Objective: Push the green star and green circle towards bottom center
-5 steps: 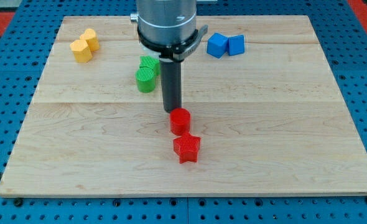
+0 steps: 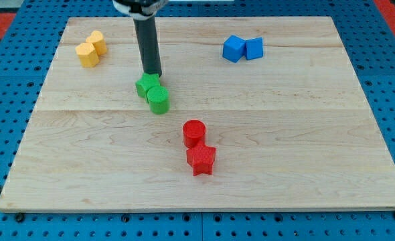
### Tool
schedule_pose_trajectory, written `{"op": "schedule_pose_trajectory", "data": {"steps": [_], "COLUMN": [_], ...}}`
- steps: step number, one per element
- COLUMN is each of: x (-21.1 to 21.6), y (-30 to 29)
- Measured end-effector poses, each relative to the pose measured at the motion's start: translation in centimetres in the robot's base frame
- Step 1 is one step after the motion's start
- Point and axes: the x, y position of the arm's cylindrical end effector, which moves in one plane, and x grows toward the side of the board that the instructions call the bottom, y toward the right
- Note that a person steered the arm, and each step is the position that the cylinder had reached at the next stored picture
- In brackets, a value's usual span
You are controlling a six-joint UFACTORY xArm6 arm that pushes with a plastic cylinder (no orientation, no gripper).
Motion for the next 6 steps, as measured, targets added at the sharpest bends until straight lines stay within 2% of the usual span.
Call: {"op": "schedule_pose_trajectory", "data": {"steps": [2,3,4,5,6], "x": [6.7,8.7,7.6,7.3,8.7], "y": [1.4,1.8,2.8,-4.0,-2.6]}}
